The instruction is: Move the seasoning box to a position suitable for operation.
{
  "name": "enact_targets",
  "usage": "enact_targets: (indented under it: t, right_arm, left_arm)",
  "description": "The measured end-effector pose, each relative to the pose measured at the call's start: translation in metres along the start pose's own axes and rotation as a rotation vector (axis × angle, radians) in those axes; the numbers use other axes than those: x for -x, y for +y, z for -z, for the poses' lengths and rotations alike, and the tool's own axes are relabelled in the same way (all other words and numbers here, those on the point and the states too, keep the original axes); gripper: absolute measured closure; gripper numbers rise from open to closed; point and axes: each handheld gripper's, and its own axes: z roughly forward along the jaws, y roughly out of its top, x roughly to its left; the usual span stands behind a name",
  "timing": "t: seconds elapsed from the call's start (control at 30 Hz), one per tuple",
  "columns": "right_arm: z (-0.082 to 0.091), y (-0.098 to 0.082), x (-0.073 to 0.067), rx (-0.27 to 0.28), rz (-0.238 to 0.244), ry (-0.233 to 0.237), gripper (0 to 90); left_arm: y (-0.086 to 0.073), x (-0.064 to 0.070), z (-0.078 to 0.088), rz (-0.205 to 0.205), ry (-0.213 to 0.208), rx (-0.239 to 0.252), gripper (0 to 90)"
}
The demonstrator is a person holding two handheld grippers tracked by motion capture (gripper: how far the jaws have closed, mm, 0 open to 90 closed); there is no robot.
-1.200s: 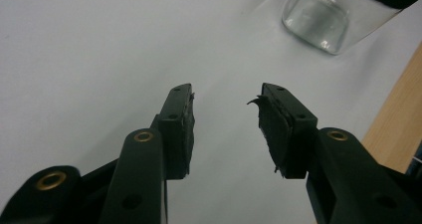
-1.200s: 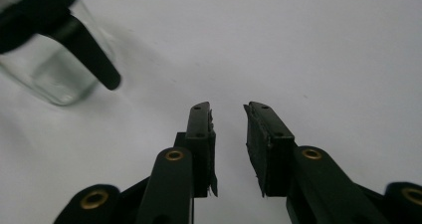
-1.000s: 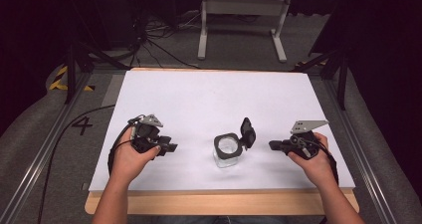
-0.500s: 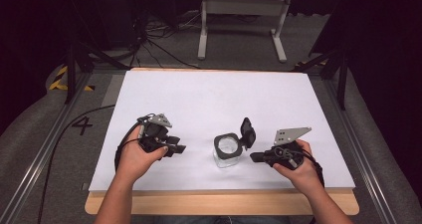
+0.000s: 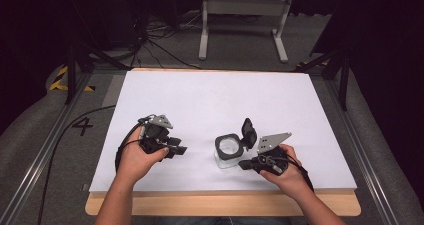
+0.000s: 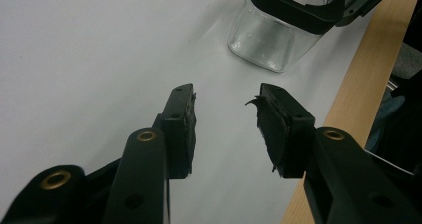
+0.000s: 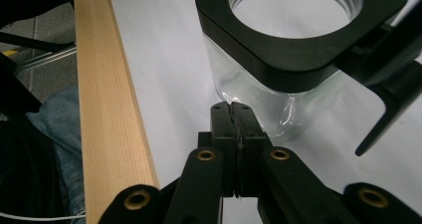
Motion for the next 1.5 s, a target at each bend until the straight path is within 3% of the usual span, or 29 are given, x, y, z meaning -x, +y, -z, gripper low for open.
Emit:
enact_targets:
  t: [0.13,0.3,0.47,0.73,1.07,1.27,1.33,1.5]
  right_arm:
    - [-0.009,0.001,-0.002,-0.004,0.019,-0.002,90.0]
    - [-0.014,0.002,-0.004,-0.003,0.048,-0.045,90.0]
    - [-0.015,0.001,-0.002,-0.006,0.037,-0.049,90.0]
    - [-0.01,-0.004,0.009,0.003,-0.011,-0.097,90.0]
    - [-0.006,-0.008,0.034,0.011,-0.09,-0.19,90.0]
    - [-0.006,-0.008,0.034,0.012,-0.086,-0.211,90.0]
    - [-0.002,-0.009,0.03,0.011,-0.079,-0.227,90.0]
    - [0.013,-0.014,0.026,0.038,-0.088,-0.248,90.0]
  left_arm:
    - [0.0,0.0,-0.001,0.0,-0.003,0.0,58.4]
    - [0.0,-0.001,-0.002,0.009,-0.006,-0.003,58.1]
    - [-0.001,-0.001,-0.001,0.009,-0.008,0.002,57.9]
    - [0.0,-0.001,-0.002,0.002,-0.009,-0.007,57.4]
    - [-0.002,-0.004,-0.008,0.013,-0.01,-0.015,57.3]
    - [0.003,-0.008,-0.018,0.004,-0.008,-0.015,57.8]
    - [0.004,-0.008,-0.023,0.006,-0.011,-0.003,59.7]
    - [0.011,-0.01,-0.048,-0.024,-0.019,0.084,67.9]
